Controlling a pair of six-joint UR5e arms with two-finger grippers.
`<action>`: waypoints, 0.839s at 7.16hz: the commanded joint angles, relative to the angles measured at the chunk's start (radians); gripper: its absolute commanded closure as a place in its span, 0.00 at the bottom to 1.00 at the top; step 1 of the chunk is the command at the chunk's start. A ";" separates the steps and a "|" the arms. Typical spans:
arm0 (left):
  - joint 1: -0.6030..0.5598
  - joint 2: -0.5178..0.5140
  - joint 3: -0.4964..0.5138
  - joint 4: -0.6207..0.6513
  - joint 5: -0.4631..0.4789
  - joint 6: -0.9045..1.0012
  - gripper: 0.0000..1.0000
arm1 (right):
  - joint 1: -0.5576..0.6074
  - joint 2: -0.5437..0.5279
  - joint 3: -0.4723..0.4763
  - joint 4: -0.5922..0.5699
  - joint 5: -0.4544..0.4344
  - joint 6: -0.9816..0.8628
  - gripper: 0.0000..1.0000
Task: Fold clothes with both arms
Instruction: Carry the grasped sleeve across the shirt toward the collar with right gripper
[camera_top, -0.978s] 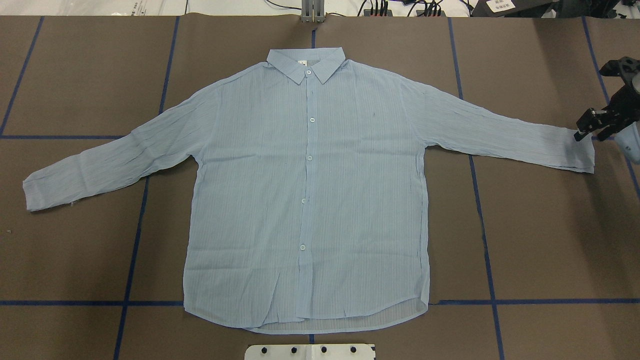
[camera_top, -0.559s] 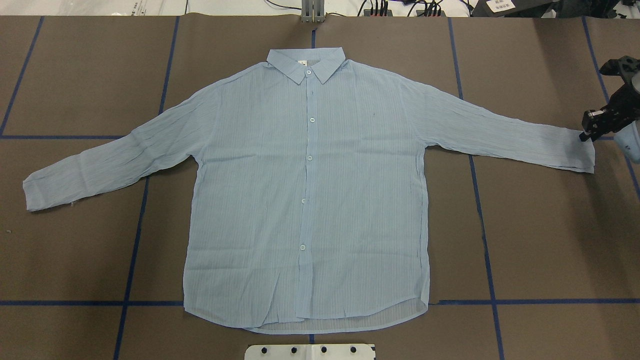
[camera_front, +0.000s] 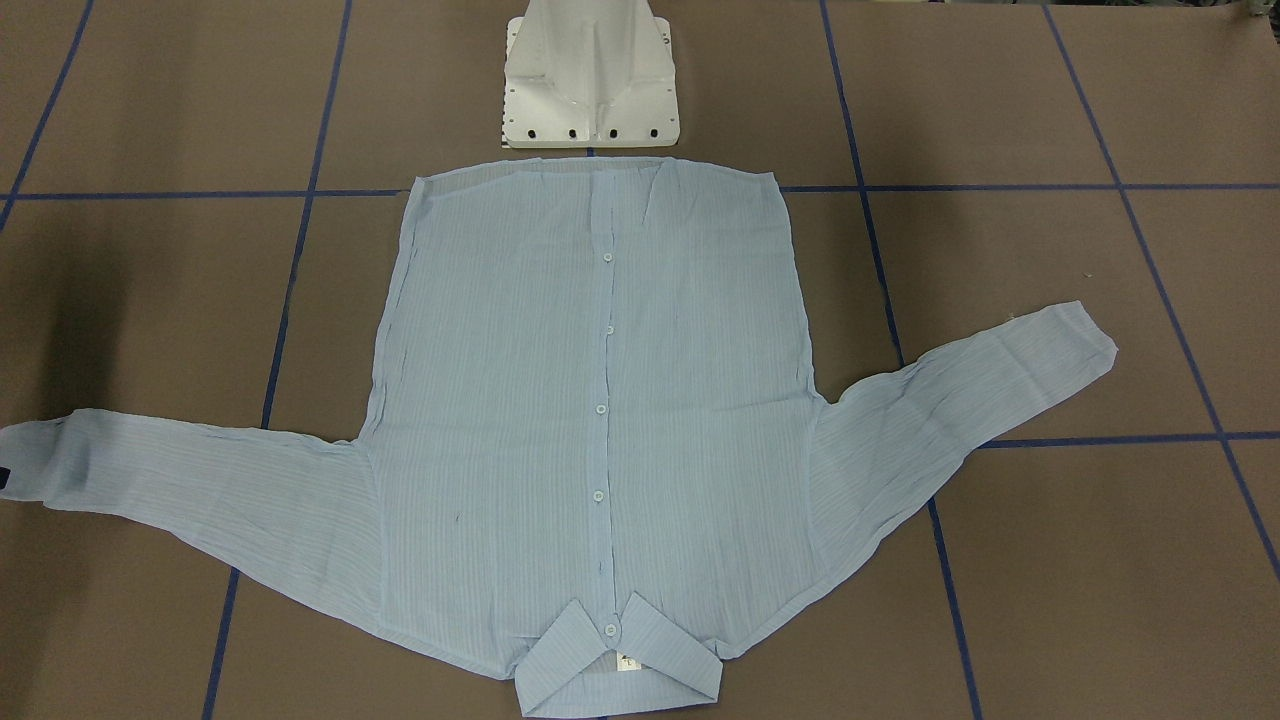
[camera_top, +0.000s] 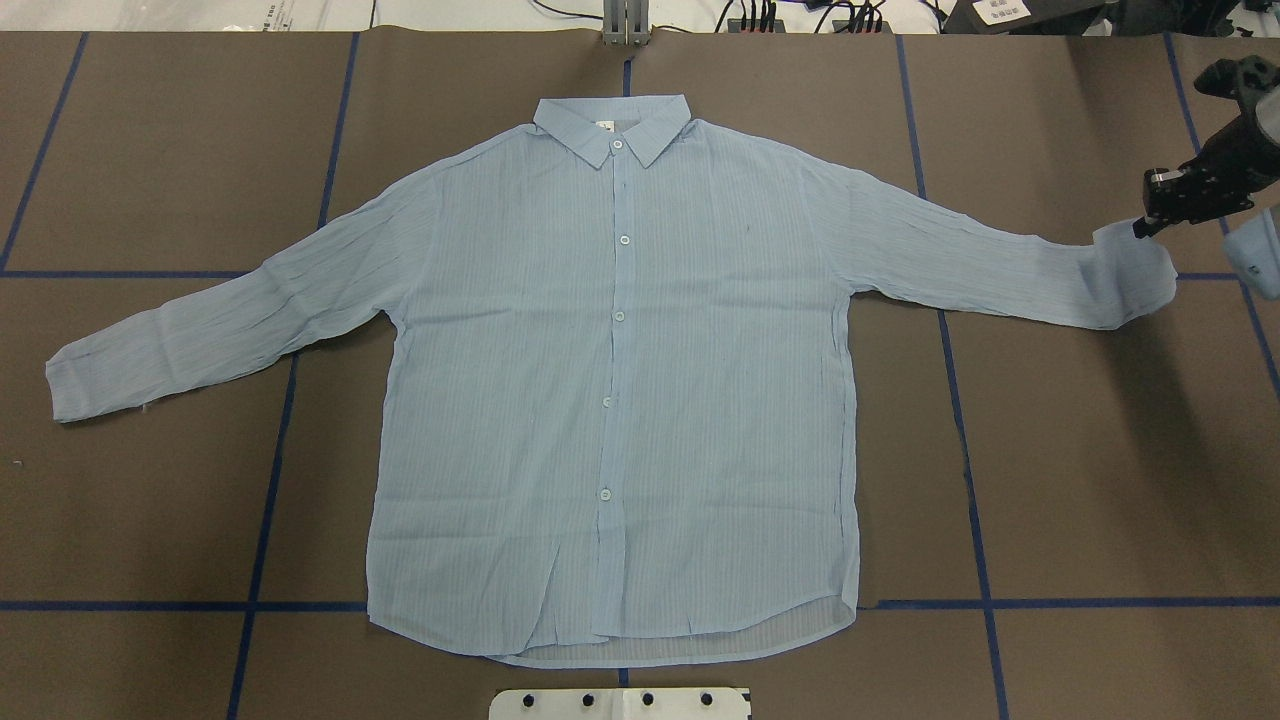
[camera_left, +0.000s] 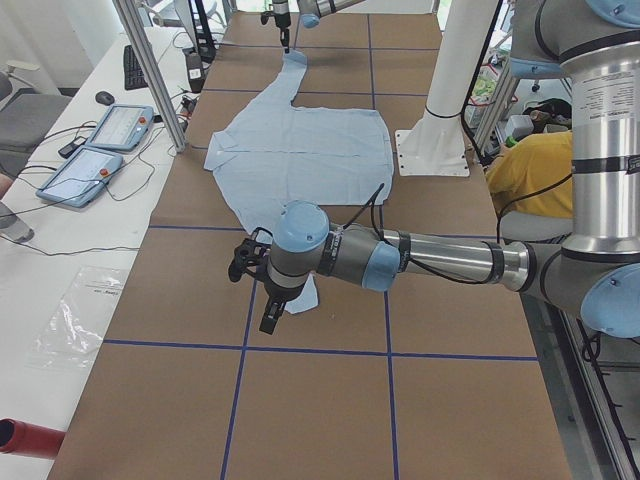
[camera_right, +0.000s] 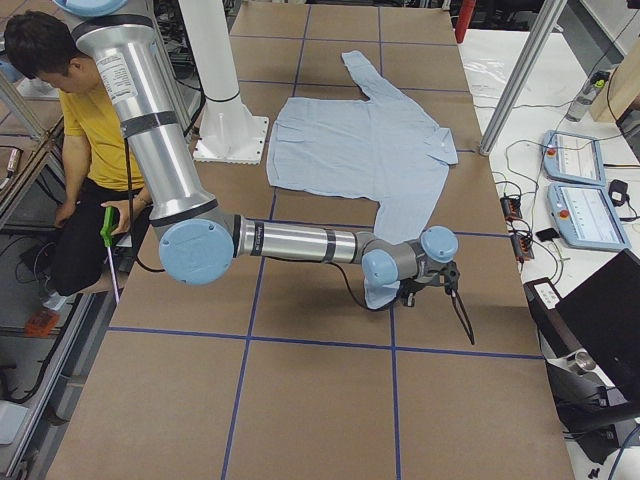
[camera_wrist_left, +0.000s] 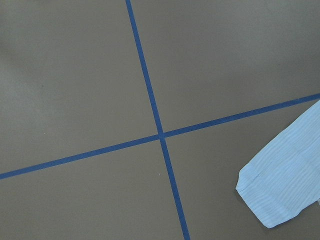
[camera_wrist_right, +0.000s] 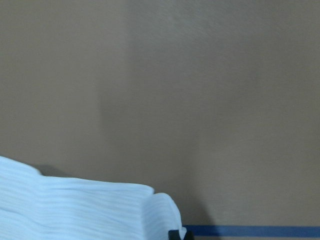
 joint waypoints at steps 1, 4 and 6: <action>0.000 0.006 -0.017 -0.001 0.000 0.000 0.00 | -0.136 0.013 0.202 0.007 -0.005 0.421 1.00; 0.000 0.014 -0.028 -0.001 0.000 0.000 0.00 | -0.447 0.361 0.140 0.007 -0.328 0.988 1.00; 0.000 0.014 -0.028 -0.001 -0.002 0.000 0.00 | -0.537 0.688 -0.125 0.010 -0.408 1.174 1.00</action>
